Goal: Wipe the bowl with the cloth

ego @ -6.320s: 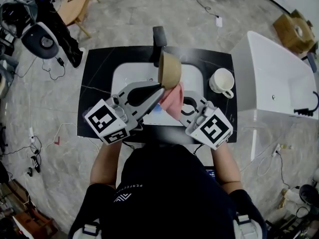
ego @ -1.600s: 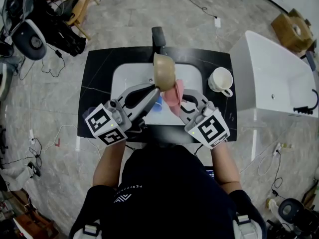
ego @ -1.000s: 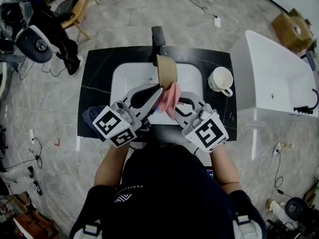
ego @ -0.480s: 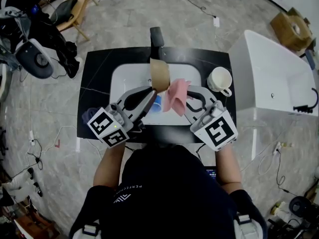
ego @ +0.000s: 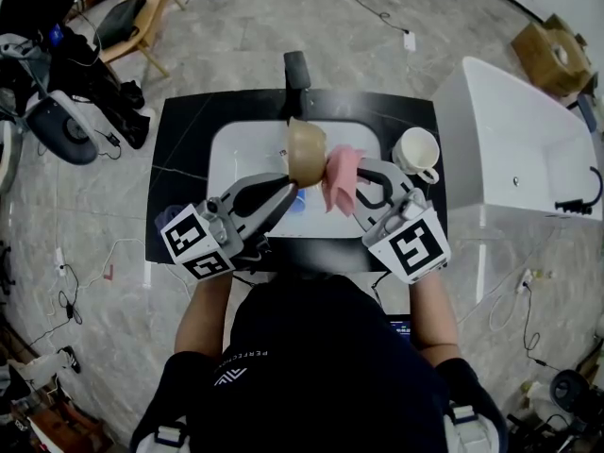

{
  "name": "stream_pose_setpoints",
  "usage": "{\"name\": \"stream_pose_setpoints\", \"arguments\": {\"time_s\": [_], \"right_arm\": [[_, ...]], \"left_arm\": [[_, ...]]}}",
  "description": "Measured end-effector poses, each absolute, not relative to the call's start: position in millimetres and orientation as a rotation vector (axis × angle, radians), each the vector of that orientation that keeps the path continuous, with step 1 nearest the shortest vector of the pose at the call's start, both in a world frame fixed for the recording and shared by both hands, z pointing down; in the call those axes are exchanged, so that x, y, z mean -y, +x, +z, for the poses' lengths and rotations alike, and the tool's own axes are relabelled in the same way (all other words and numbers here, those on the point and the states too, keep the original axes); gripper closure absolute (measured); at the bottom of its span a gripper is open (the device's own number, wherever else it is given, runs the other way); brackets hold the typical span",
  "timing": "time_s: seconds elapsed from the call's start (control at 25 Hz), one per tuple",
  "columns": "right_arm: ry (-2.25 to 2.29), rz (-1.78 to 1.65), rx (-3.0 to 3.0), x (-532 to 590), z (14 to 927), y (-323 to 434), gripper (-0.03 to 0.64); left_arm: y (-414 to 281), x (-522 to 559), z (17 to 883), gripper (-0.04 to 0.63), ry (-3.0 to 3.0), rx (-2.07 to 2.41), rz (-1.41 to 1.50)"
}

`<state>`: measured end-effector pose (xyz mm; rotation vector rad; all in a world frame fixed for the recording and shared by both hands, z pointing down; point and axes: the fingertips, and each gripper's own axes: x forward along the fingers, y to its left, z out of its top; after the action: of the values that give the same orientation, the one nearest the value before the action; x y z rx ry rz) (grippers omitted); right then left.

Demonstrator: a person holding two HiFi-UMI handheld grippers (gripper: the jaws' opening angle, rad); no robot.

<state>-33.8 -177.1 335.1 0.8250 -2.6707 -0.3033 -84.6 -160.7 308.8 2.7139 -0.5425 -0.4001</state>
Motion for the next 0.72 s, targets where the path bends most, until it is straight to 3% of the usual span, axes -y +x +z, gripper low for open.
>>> {"name": "stream_pose_setpoints", "arguments": {"time_s": [0.72], "right_arm": [[0.898, -0.318, 2.586, 194.6, 339.6, -14.8, 0.568]], "left_arm": [[-68.5, 142.4, 294.2, 0.583, 2.812, 0.335, -0.325]]}}
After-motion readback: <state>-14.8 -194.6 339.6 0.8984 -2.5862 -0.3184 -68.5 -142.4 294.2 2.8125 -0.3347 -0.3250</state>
